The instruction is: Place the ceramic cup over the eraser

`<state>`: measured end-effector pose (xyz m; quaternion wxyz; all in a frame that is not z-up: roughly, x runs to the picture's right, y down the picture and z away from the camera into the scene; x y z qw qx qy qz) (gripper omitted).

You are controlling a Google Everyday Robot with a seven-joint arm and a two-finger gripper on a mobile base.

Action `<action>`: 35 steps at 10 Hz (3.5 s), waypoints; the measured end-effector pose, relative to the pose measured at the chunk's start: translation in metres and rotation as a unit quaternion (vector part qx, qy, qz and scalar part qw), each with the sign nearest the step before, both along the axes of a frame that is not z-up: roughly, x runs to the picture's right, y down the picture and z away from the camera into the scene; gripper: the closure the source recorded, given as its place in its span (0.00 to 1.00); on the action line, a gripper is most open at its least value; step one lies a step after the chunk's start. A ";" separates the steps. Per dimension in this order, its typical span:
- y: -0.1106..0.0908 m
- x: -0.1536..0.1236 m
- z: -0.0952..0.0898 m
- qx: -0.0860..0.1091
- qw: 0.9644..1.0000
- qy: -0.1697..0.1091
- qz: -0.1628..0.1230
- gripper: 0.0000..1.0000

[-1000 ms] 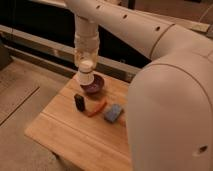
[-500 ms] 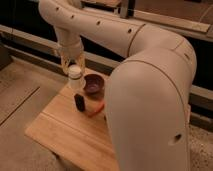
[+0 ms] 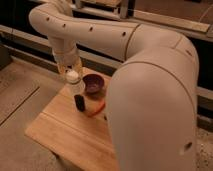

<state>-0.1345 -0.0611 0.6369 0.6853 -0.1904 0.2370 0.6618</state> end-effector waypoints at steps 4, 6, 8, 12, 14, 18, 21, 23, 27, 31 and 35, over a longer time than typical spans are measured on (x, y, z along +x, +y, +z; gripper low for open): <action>0.011 0.011 -0.001 -0.002 1.000 -0.001 0.031 1.00; 0.012 0.015 0.001 -0.008 0.999 -0.008 0.050 1.00; 0.013 0.018 0.007 -0.011 0.999 -0.009 0.053 1.00; 0.016 0.018 0.019 -0.017 0.999 -0.003 0.046 1.00; 0.017 0.011 0.021 -0.017 0.999 -0.004 0.038 1.00; 0.021 -0.003 0.016 -0.013 0.999 -0.005 0.029 1.00; 0.019 -0.002 0.014 -0.008 0.999 -0.003 0.030 1.00; 0.018 -0.002 0.013 -0.005 0.999 -0.002 0.031 1.00; 0.018 -0.002 0.013 -0.005 0.999 -0.002 0.031 1.00; 0.018 -0.002 0.013 -0.005 0.999 -0.002 0.031 1.00; 0.018 -0.002 0.013 -0.005 1.000 -0.002 0.031 1.00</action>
